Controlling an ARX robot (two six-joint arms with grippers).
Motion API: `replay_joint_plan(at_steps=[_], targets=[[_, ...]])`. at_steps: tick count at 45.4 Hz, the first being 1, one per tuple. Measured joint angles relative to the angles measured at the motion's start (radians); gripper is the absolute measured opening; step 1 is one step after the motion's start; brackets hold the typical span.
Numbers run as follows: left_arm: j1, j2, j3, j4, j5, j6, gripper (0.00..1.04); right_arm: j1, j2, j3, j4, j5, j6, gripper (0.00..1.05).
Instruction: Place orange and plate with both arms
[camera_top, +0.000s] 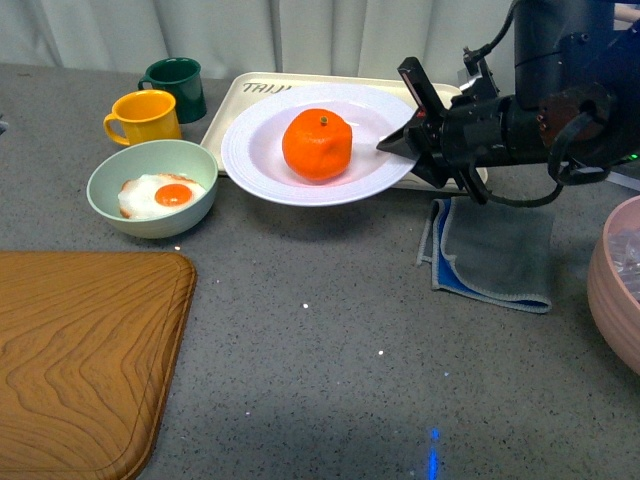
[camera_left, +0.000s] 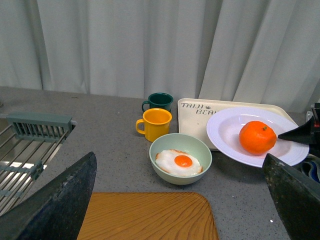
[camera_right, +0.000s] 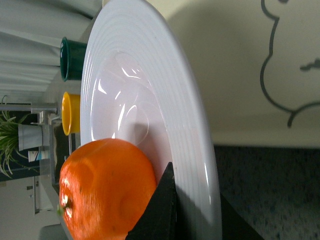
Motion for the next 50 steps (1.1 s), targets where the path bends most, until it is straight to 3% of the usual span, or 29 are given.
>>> replay_joint_plan(at_steps=[18, 20, 27, 42, 46, 50], targets=[[0.0, 0.0, 0.0, 0.0, 0.0, 0.0, 0.98, -0.006, 0.318, 0.623, -0.357, 0.063, -0.061, 0.05], [0.0, 0.0, 0.0, 0.0, 0.0, 0.0, 0.98, -0.006, 0.356, 0.698, -0.416, 0.082, -0.073, 0.14], [0.0, 0.0, 0.0, 0.0, 0.0, 0.0, 0.98, -0.006, 0.377, 0.75, -0.454, 0.123, -0.104, 0.32], [0.0, 0.0, 0.0, 0.0, 0.0, 0.0, 0.98, -0.004, 0.141, 0.421, -0.201, 0.354, -0.336, 0.73], [0.0, 0.0, 0.0, 0.0, 0.0, 0.0, 0.98, 0.004, 0.017, 0.222, 0.101, 0.585, -0.515, 0.64], [0.0, 0.0, 0.0, 0.0, 0.0, 0.0, 0.98, 0.005, -0.126, 0.015, 0.348, 0.722, -0.673, 0.54]])
